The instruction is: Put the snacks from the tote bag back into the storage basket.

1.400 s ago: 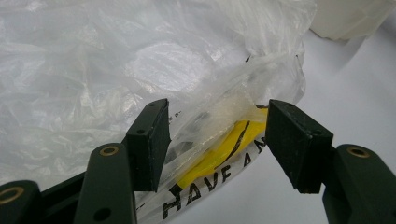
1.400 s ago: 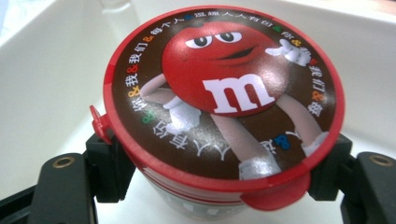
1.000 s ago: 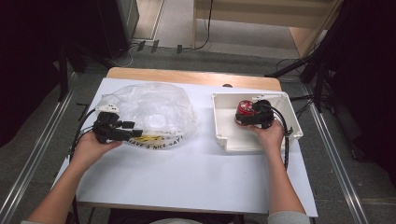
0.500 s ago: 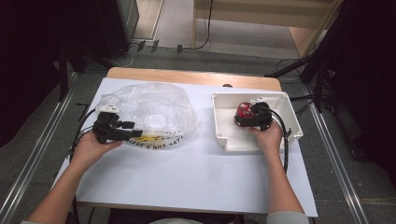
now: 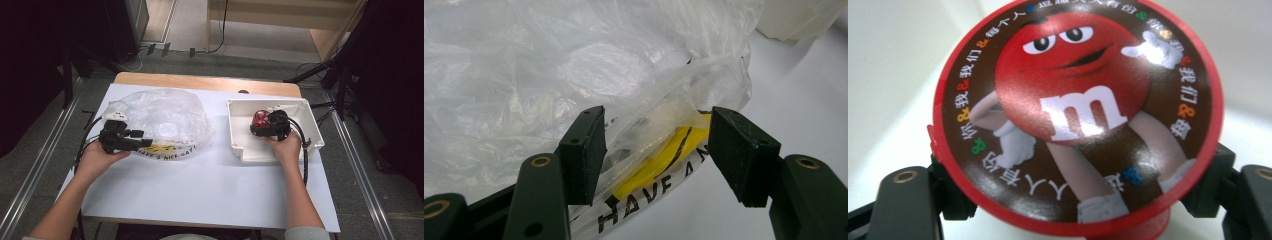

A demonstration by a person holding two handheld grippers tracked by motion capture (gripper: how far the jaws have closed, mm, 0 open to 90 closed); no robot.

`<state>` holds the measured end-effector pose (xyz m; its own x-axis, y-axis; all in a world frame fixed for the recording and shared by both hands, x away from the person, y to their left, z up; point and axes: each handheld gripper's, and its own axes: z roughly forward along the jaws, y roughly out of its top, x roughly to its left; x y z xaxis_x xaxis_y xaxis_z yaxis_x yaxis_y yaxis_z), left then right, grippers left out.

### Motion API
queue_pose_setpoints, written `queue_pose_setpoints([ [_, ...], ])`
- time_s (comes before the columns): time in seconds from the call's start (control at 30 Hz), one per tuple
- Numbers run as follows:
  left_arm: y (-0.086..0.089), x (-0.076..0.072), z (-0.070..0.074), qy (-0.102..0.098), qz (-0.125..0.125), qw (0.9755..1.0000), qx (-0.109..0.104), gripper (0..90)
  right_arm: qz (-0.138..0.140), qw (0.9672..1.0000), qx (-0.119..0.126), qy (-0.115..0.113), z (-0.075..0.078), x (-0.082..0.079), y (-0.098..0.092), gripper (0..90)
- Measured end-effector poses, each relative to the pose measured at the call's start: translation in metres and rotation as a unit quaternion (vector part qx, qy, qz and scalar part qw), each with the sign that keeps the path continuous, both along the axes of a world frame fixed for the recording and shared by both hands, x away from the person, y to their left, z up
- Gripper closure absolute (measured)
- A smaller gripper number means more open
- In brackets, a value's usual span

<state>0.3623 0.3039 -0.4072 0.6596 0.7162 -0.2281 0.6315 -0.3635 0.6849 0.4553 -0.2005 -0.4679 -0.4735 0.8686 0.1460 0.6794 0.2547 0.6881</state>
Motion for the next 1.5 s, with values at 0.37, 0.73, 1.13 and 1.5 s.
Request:
queue_pose_setpoints([
  [0.37, 0.002, 0.000, 0.001, -0.001, 0.003, 1.0000, -0.002, 41.2, -0.006, 0.9998, 0.011, 0.016, -0.002, 0.000, -0.003, 18.5],
  [0.73, 0.003, 0.000, 0.001, -0.002, 0.005, 1.0000, -0.001, 41.1, -0.012, 0.9996, 0.015, 0.019, 0.001, -0.004, -0.005, 16.8],
  [1.13, 0.005, 0.000, 0.002, -0.006, 0.006, 1.0000, -0.003, 41.1, -0.019, 0.9997, 0.008, 0.009, 0.009, -0.021, -0.009, 19.1],
  [1.5, 0.004, -0.001, 0.003, -0.007, 0.006, 1.0000, 0.001, 41.2, -0.007, 0.9999, 0.004, -0.007, 0.020, -0.043, -0.014, 32.4],
])
